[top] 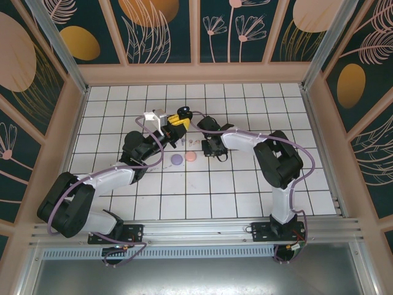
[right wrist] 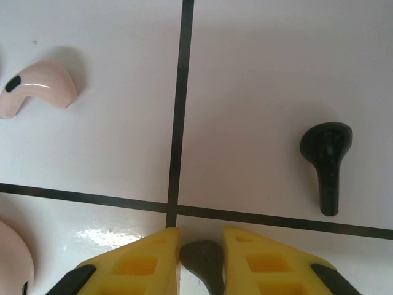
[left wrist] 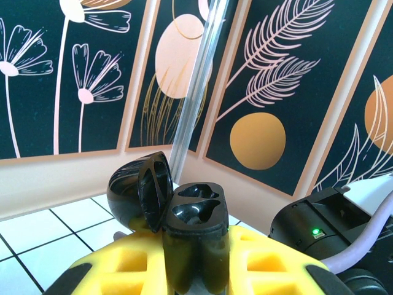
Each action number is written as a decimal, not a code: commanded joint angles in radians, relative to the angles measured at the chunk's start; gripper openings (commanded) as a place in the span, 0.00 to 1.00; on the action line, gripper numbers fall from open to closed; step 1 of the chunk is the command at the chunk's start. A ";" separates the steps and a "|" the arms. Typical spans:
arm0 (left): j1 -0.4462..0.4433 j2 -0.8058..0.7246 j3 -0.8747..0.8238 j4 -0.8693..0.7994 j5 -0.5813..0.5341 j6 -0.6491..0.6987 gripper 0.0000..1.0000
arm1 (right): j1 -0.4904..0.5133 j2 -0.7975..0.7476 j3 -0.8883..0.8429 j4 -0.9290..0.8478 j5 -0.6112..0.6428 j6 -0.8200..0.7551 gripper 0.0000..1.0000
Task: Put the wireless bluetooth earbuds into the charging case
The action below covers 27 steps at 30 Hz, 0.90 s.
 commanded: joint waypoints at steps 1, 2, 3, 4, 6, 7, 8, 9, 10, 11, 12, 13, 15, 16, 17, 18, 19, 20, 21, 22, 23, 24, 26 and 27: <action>0.002 -0.002 -0.002 0.033 0.020 -0.014 0.00 | 0.002 0.000 0.005 -0.027 0.009 0.002 0.19; 0.002 -0.004 -0.001 0.030 0.021 -0.014 0.00 | 0.002 -0.004 0.006 -0.027 0.012 0.002 0.18; 0.002 -0.005 -0.001 0.029 0.021 -0.013 0.00 | 0.002 -0.010 0.005 -0.024 0.015 0.001 0.17; 0.002 -0.007 0.000 0.027 0.021 -0.012 0.00 | 0.002 -0.016 0.005 -0.026 0.019 0.001 0.17; 0.002 -0.011 0.000 0.023 0.021 -0.010 0.00 | 0.002 -0.034 0.002 -0.024 0.023 -0.001 0.16; 0.002 -0.015 0.001 0.021 0.021 -0.011 0.00 | 0.002 -0.045 0.000 -0.023 0.026 0.001 0.16; 0.002 -0.018 0.001 0.018 0.020 -0.009 0.00 | 0.002 -0.057 -0.003 -0.021 0.027 0.001 0.16; 0.002 -0.020 0.002 0.015 0.019 -0.008 0.00 | 0.002 -0.071 -0.005 -0.018 0.029 0.002 0.16; 0.002 -0.025 0.002 0.010 0.019 -0.006 0.00 | 0.002 -0.089 -0.009 -0.015 0.030 0.003 0.16; 0.002 -0.031 0.004 0.004 0.018 -0.003 0.00 | 0.002 -0.106 -0.011 -0.013 0.030 0.005 0.16; 0.002 -0.035 0.003 0.002 0.017 -0.001 0.00 | 0.002 -0.121 -0.015 -0.011 0.031 0.006 0.15; 0.002 -0.041 0.003 -0.007 0.018 0.005 0.00 | 0.002 -0.142 -0.020 -0.009 0.032 0.007 0.16; 0.002 -0.056 0.002 -0.024 0.020 0.019 0.00 | 0.002 -0.175 -0.026 -0.005 0.035 0.010 0.15; 0.002 -0.064 -0.001 -0.034 0.022 0.030 0.00 | 0.002 -0.197 -0.028 -0.004 0.038 0.013 0.15; 0.002 -0.074 -0.003 -0.042 0.025 0.042 0.00 | 0.002 -0.215 -0.030 -0.004 0.042 0.014 0.15; 0.002 -0.080 -0.005 -0.048 0.028 0.056 0.00 | 0.002 -0.233 -0.032 -0.005 0.047 0.015 0.15; 0.002 -0.089 -0.007 -0.058 0.038 0.072 0.00 | 0.002 -0.255 -0.035 -0.008 0.054 0.015 0.15; 0.002 -0.098 -0.011 -0.062 0.052 0.092 0.00 | 0.002 -0.275 -0.036 -0.009 0.060 0.015 0.15; 0.002 -0.104 -0.016 -0.058 0.067 0.107 0.00 | 0.001 -0.295 -0.035 -0.014 0.066 0.015 0.15; 0.002 -0.111 -0.020 -0.056 0.080 0.121 0.00 | 0.000 -0.318 -0.034 -0.017 0.074 0.015 0.15; 0.002 -0.117 -0.024 -0.056 0.089 0.135 0.00 | 0.000 -0.342 -0.032 -0.022 0.080 0.015 0.15; 0.002 -0.121 -0.027 -0.058 0.096 0.149 0.00 | 0.001 -0.362 -0.030 -0.026 0.086 0.012 0.15; 0.002 -0.133 -0.030 -0.068 0.097 0.169 0.00 | 0.000 -0.410 -0.022 -0.044 0.107 0.008 0.15; 0.002 -0.136 -0.032 -0.071 0.098 0.180 0.00 | 0.001 -0.431 -0.018 -0.051 0.115 0.006 0.15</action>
